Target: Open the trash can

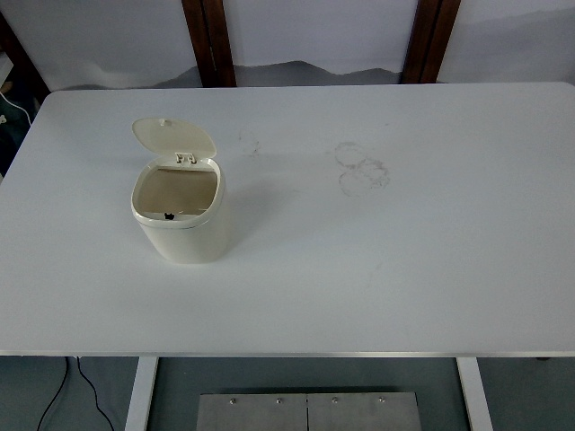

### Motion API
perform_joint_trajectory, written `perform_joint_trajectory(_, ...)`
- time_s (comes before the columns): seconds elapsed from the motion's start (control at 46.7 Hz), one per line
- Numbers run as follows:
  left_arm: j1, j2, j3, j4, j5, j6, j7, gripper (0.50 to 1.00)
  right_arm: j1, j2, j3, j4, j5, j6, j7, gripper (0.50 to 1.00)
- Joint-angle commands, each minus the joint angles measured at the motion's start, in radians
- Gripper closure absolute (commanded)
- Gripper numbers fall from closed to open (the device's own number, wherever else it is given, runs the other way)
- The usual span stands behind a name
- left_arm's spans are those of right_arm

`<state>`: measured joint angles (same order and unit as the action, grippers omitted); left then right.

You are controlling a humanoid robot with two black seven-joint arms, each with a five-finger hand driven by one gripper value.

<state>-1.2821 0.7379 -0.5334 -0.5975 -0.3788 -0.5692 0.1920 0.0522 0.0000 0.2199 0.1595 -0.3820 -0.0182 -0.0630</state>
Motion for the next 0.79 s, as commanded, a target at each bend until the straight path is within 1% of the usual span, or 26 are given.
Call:
perform_joint_trajectory(0.0, 0.061, 0.000, -0.049, -0.001, -0.023, 0.003, 0.001, 0.500, -0.002, 0.000, 0.001, 0.000, 0.000, 0.001, 0.000, 0.505)
perform_joint_trajectory(0.321, 0.239, -0.011, -0.168, 0.004, -0.061, 0.006, -0.002, 0.500, -0.002, 0.000, -0.001, 0.000, 0.000, 0.000, -0.001, 0.505)
perform_joint_trajectory(0.6, 0.394, -0.035, -0.235, 0.084, -0.103, -0.001, -0.003, 0.500, -0.002, 0.000, -0.001, 0.000, 0.000, 0.000, -0.003, 0.505)
perform_joint_trajectory(0.771, 0.477, -0.060, -0.304, 0.091, -0.118, -0.003, -0.043, 0.500, -0.002, 0.000, -0.001, 0.000, 0.000, 0.000, -0.001, 0.505)
